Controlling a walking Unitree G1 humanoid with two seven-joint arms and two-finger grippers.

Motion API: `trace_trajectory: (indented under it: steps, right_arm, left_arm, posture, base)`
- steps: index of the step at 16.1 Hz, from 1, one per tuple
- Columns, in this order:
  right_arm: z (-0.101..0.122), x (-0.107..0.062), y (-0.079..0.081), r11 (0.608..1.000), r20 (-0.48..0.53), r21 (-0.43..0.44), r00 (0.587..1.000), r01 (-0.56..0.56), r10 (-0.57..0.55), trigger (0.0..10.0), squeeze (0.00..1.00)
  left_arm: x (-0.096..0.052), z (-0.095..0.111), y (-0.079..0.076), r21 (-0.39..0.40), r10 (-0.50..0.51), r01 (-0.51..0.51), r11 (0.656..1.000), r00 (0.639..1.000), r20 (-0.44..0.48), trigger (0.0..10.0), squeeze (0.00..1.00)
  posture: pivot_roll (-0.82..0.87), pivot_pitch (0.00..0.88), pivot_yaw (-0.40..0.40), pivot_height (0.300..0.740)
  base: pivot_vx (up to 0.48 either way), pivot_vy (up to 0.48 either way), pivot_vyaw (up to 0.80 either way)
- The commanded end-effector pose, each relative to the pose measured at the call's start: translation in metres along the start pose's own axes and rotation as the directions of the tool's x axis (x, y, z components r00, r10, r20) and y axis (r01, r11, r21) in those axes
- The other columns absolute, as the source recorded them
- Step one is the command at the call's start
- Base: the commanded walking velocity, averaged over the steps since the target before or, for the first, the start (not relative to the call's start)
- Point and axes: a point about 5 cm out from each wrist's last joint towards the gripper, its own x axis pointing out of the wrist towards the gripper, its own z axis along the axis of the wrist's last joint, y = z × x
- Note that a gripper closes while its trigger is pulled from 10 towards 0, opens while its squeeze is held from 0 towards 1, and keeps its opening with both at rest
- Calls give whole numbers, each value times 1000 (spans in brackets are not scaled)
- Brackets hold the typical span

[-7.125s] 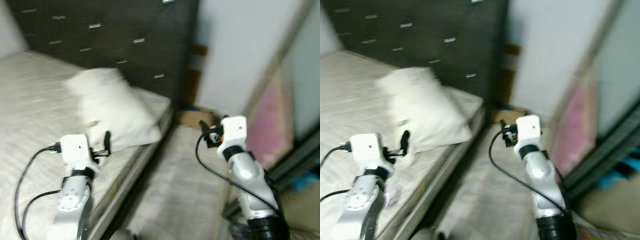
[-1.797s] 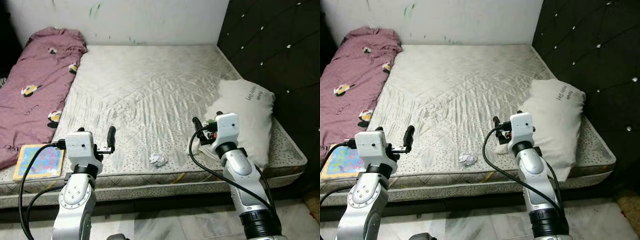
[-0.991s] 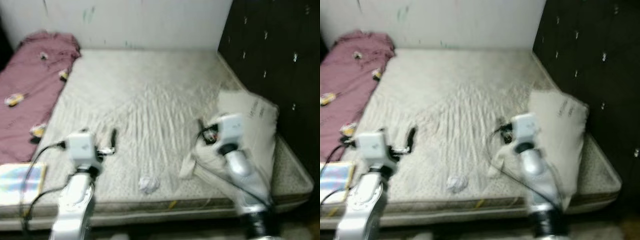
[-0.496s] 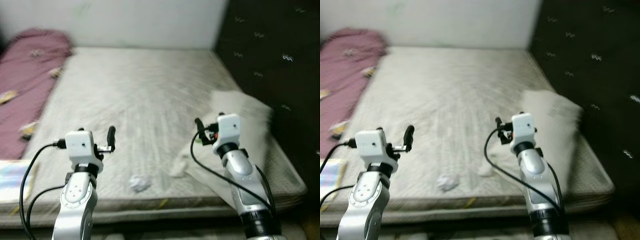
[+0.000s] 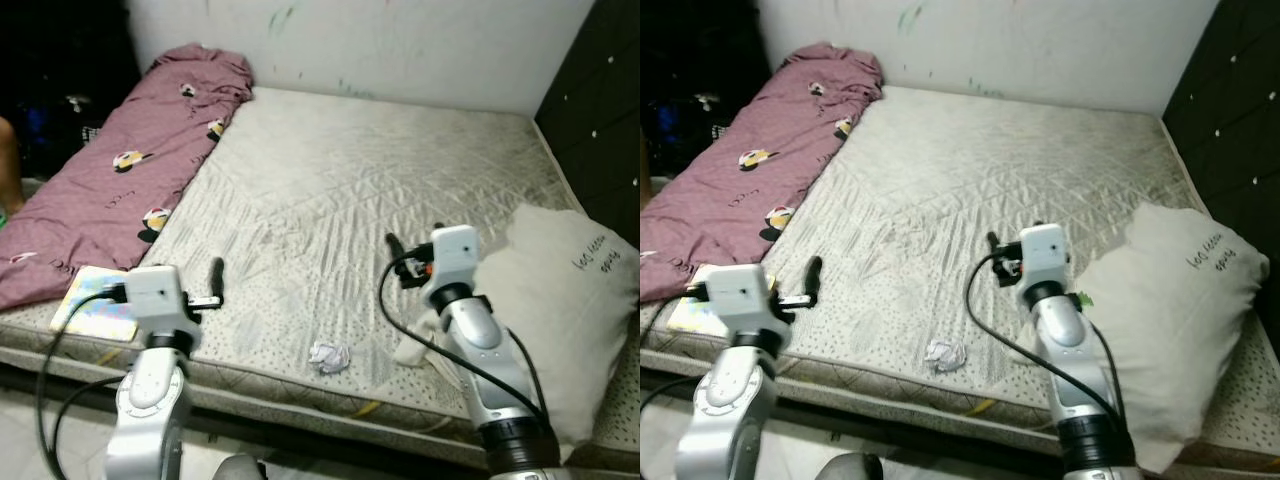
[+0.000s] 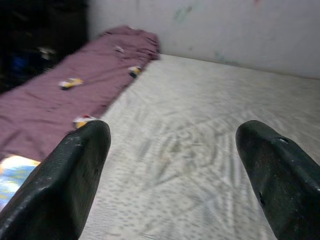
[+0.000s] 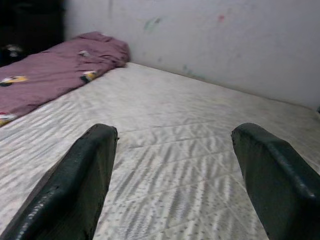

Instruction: Clean up the room

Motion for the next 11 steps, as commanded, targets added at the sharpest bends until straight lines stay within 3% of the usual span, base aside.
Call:
trace_trajectory:
  steps: [1,4,7,11]
  right_arm:
    - [1,2,-1,1000,-7,23,1000,10,-10,10000,0]
    - [1,2,-2,1000,-11,25,1000,14,-14,10000,0]
    - [1,2,-2,1000,-10,22,1000,12,-12,10000,0]
    - [1,2,-3,1000,-11,16,1000,14,-14,10000,0]
  left_arm:
    - [0,2,3,3,0,0,1000,1000,4,10000,0]
    - [0,3,1,-19,-24,24,1000,1000,5,10000,0]
    - [0,5,2,19,-18,18,1000,999,29,10000,0]
    - [0,5,4,42,4,-5,999,999,35,10000,0]
  posture:
    - [70,0,-35,740]
    - [71,0,-37,740]
    - [72,0,-39,740]
    - [76,0,-42,740]
  base:
    - [0,480,0]
    - [0,480,-267]
    - [0,480,0]
    - [0,0,0]
